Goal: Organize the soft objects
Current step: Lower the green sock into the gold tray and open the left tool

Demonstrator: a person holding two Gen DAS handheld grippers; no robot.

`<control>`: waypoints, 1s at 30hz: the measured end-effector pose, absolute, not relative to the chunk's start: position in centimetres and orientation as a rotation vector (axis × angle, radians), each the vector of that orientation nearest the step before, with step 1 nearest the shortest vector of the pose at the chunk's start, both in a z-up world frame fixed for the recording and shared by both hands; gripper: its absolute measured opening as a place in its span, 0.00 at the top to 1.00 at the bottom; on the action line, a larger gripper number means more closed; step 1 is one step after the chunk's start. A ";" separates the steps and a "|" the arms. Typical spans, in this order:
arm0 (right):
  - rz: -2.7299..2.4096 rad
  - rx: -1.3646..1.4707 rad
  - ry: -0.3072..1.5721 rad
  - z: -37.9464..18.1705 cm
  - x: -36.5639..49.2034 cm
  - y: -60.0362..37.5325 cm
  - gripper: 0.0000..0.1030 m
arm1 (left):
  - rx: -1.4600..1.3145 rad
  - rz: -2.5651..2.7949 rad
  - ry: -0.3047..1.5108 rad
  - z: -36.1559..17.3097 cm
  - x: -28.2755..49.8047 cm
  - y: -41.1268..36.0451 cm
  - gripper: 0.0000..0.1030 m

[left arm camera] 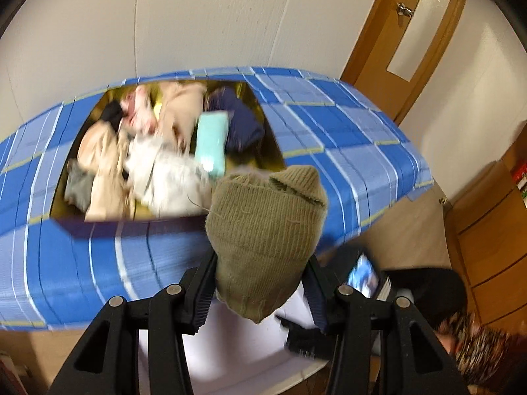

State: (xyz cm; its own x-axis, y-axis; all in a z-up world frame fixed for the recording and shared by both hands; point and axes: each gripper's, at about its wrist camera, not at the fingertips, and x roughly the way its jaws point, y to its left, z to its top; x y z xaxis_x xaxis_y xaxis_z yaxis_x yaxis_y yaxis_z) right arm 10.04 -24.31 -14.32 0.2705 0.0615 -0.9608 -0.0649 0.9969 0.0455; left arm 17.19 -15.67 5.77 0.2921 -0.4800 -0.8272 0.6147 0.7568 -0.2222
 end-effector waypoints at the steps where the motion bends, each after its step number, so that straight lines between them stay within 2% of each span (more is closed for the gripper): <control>1: 0.090 0.001 1.294 -14.2 10.0 -24.3 0.36 | 0.148 -0.735 1.052 5.9 18.0 -16.4 0.53; 9: 0.123 0.024 1.288 -13.5 9.8 -24.4 0.36 | 0.087 -0.715 1.144 4.2 24.6 -21.9 0.53; 18: 0.126 0.070 1.287 -13.1 9.7 -25.2 0.36 | 0.048 -0.607 1.286 -0.2 29.4 -24.7 0.50; 20: 0.134 0.076 1.285 -13.0 9.7 -25.1 0.36 | 0.038 -0.601 1.284 0.2 29.3 -24.4 0.48; 22: 0.140 0.078 1.278 -12.7 9.3 -25.0 0.36 | 0.062 -0.609 1.238 1.4 28.7 -24.2 0.37; 25: 0.155 0.088 1.265 -12.3 9.1 -24.9 0.36 | 0.104 -0.601 1.141 3.4 28.3 -24.1 0.37; 27: 0.162 0.086 1.259 -12.1 9.0 -24.7 0.36 | 0.111 -0.580 1.115 3.9 28.4 -24.4 0.39; 30: 0.167 0.078 1.264 -12.1 9.0 -24.6 0.36 | 0.174 -0.565 1.135 3.3 29.1 -26.0 0.59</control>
State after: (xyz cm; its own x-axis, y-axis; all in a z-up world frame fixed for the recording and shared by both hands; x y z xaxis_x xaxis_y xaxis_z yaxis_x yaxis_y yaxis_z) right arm 9.02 -24.60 -12.15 0.2921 0.1679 -0.9415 -0.0820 0.9852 0.1503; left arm 29.09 -26.02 3.26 0.3004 -0.3368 -0.8924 0.5085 0.8481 -0.1489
